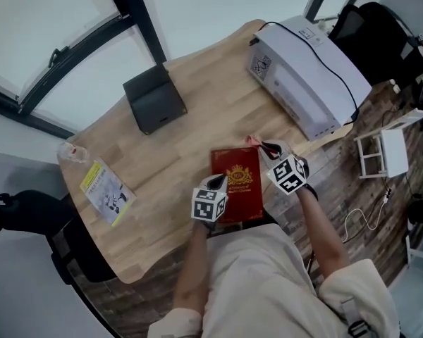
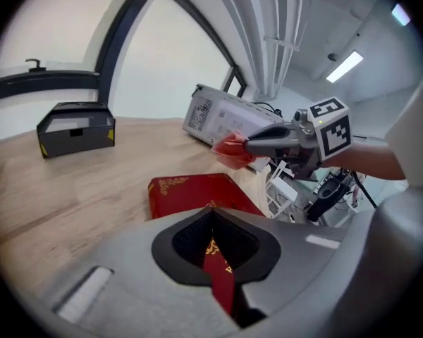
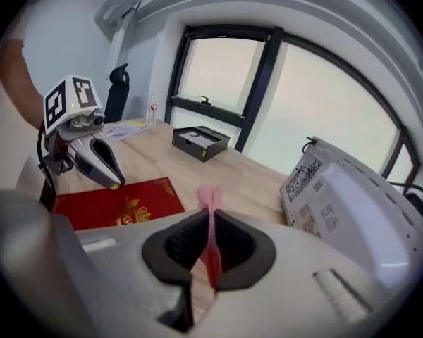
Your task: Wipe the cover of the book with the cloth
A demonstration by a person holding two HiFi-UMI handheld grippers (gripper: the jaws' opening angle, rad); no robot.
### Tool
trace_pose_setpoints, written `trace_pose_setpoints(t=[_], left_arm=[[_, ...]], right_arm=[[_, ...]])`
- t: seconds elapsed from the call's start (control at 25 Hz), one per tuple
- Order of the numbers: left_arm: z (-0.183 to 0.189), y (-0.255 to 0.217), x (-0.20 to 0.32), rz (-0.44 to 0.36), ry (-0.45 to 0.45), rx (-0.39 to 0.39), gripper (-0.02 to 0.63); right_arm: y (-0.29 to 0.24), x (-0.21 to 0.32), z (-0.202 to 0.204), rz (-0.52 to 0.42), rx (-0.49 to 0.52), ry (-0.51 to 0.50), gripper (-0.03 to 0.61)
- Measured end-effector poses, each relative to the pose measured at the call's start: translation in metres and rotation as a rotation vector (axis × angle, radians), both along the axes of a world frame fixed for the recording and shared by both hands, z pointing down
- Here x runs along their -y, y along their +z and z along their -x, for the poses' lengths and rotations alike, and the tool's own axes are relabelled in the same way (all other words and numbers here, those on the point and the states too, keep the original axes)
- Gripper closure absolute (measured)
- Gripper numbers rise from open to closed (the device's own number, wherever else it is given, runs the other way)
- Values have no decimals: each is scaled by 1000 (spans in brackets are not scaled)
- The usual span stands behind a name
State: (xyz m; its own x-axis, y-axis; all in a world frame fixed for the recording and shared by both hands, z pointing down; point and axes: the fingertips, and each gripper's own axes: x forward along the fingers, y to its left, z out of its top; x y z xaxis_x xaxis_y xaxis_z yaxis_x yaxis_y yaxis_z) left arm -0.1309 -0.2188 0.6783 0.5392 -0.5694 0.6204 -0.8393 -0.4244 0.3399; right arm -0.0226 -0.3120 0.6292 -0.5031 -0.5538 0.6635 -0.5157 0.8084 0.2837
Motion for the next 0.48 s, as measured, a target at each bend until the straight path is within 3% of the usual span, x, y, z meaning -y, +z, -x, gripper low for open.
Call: trace_pose_setpoints(t=[0.2, 0.48], left_arm=[[-11, 31, -6, 127, 60, 18, 606], [-10, 34, -1, 138, 38, 33, 606]], right_arm=[[41, -3, 8, -17, -145, -114, 560], [79, -12, 17, 52, -217, -178, 558]])
